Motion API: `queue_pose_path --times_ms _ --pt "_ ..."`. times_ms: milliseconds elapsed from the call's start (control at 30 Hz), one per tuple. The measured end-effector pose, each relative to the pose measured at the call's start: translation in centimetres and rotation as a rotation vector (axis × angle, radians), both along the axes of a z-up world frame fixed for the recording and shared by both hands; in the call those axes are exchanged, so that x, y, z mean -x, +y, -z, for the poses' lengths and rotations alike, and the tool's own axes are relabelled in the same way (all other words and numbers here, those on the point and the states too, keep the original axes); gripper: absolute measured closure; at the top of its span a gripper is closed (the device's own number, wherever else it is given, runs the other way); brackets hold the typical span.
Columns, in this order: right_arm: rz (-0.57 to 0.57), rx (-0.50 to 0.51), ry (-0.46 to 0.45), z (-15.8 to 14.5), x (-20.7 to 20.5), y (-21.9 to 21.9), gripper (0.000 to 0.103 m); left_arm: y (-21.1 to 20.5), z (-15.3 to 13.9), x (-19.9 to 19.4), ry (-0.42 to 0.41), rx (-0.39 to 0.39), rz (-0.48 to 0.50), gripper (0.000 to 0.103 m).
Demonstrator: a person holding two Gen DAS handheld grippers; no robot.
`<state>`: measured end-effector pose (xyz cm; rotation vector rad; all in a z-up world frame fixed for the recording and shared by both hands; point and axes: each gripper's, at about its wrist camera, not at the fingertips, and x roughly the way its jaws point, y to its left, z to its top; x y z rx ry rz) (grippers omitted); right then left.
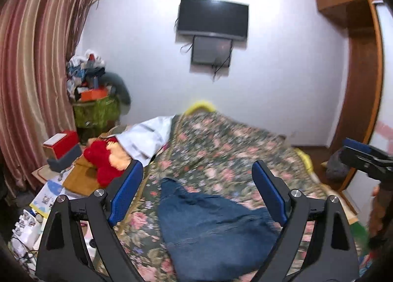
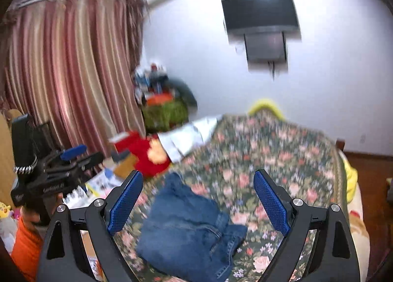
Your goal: Fold large clothes
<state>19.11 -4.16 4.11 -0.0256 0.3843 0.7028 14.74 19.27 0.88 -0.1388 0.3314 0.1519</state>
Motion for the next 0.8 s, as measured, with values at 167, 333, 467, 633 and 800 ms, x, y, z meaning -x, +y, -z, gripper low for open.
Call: queue_pose_path --times_ms 167,333,467,633,800 --pt "0.031 -0.064 -0.105 -1.6 5.5 -1.3 0.012 -3.0 -1.4 4.8 -0.086 -0.035 -0.018 0.012" --pt "0.084 -0.077 -0.131 -1.4 8.7 -1.7 0.01 -5.5 -1.7 8.2 -0.152 -0.068 -0.071 0.012" --pt "0.107 -0.063 -0.129 -0.9 9.9 -1.9 0.005 -6.1 -1.2 9.2 -0.161 -0.065 -0.09 0.012" --pt "0.128 -0.037 -0.121 -0.4 10.3 -2.0 0.005 -6.3 -0.7 9.4 -0.153 -0.039 -0.089 0.012" --pt "0.128 -0.026 -0.12 -0.1 10.3 -1.9 0.005 -6.3 -0.4 9.4 -0.147 -0.03 -0.09 0.012"
